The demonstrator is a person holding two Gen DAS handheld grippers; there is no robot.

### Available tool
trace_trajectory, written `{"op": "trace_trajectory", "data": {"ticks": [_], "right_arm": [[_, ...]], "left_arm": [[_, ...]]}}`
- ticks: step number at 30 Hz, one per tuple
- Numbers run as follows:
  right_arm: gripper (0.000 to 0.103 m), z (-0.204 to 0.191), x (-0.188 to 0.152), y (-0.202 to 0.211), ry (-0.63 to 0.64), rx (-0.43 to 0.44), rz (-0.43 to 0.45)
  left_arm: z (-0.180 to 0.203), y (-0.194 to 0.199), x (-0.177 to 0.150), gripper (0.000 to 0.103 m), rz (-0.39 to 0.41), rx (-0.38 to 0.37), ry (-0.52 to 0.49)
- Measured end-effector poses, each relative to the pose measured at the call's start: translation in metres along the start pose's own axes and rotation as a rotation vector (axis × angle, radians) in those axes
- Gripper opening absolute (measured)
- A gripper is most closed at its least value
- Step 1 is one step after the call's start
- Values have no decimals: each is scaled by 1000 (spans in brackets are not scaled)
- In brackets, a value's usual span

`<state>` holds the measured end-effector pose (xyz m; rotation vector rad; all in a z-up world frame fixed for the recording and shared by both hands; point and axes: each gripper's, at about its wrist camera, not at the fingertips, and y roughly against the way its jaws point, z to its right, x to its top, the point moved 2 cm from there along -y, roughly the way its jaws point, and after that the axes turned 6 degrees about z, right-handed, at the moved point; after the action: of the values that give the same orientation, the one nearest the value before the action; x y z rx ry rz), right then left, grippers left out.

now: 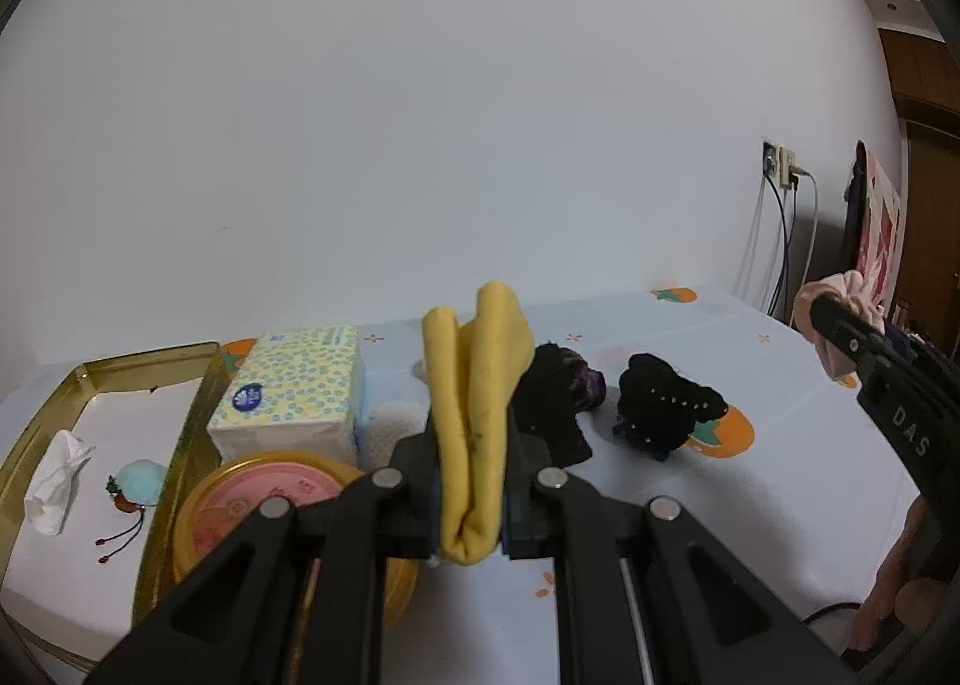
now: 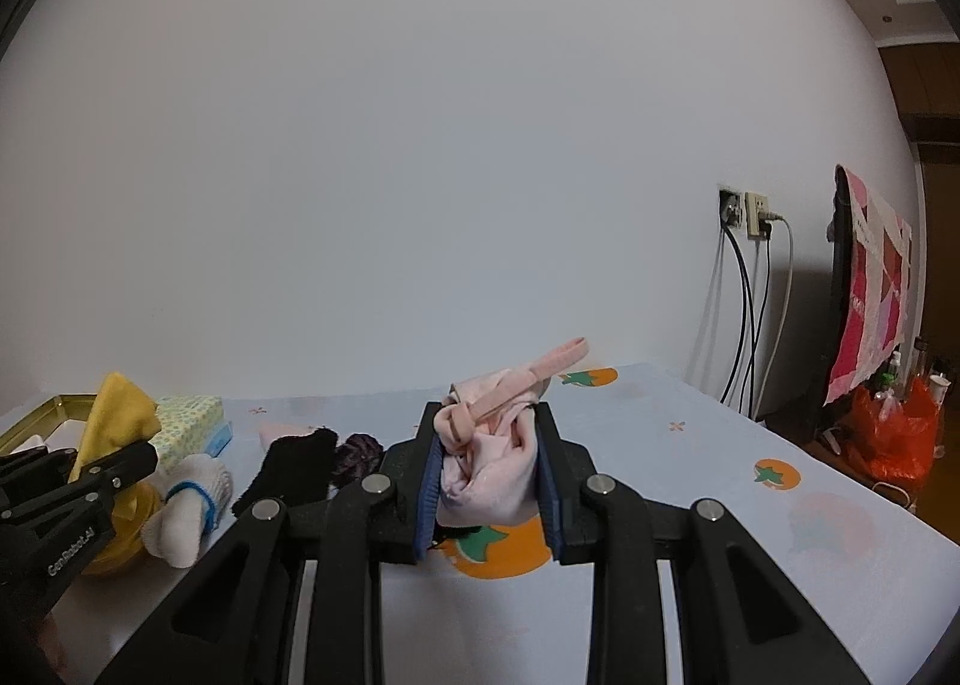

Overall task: Organize soft objects
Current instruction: 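Carry both socks into the gold tray and open both tools to release them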

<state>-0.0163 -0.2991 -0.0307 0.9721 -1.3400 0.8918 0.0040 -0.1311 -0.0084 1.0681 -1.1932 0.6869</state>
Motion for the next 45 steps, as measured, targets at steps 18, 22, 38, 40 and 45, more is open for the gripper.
{"op": "trace_trajectory", "data": {"ticks": [18,22,38,40,45], "right_arm": [[30,-77,-8,22,-13,110,-16],[30,-102,-9,24,0,155,-19],[30,-223,18,9,-10,376,-34],[30,-236,23,6,-10,399,-35],[30,-268,33,-8,0,446,-73]], "left_arm": [[-41,24,-6,11,18,28,-13],[-58,31,-5,11,27,34,-14],[-180,40,23,11,-2,175,136],[-196,39,27,11,-17,203,160],[-230,36,35,11,-47,272,173]]}}
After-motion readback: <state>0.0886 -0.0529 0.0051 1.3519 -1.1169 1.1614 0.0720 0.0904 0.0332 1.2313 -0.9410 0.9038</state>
